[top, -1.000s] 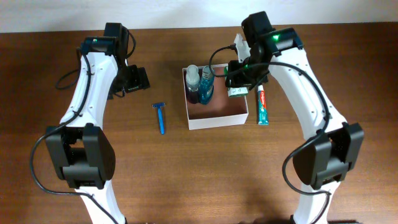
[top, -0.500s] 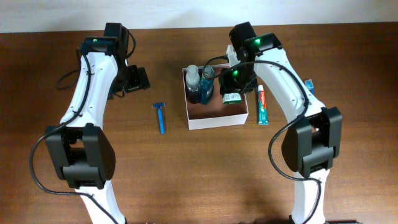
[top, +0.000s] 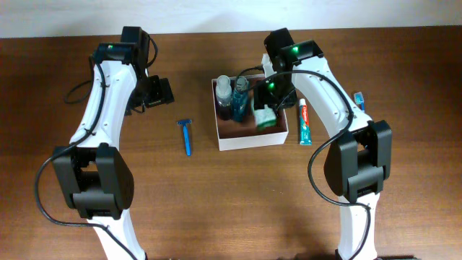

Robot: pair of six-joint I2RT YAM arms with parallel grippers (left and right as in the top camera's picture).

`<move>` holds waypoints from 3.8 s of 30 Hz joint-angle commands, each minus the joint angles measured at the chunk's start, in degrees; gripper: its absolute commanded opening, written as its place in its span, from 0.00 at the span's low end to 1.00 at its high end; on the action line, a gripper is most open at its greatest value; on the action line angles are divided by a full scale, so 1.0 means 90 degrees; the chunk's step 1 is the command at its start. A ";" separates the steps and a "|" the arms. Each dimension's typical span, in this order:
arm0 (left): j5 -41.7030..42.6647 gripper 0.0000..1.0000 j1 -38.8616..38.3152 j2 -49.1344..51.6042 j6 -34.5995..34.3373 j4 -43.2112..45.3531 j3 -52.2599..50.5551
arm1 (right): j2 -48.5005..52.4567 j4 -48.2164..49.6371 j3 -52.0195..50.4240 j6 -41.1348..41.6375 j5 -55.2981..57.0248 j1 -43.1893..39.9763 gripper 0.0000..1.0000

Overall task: Pack container
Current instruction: 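Lower the soap box into the box's front-right and open the gripper, then move the right gripper over the Colgate toothpaste tube, then lower the right gripper and close it on the toothpaste tube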

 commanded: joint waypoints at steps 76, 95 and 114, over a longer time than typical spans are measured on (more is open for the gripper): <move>-0.0070 0.99 0.0000 -0.0092 -0.0039 0.0012 -0.0015 | -0.0063 0.1095 -0.1994 -0.1139 0.1297 -0.1299 0.67; -0.0070 0.99 0.0000 -0.0092 -0.0039 0.0012 -0.0015 | -0.0063 0.1095 -0.2001 -0.1115 0.1270 -0.1299 0.61; -0.0070 0.99 0.0000 -0.0092 -0.0039 0.0012 -0.0015 | -0.0039 0.1379 -0.2271 -0.1117 0.1107 -0.1299 0.62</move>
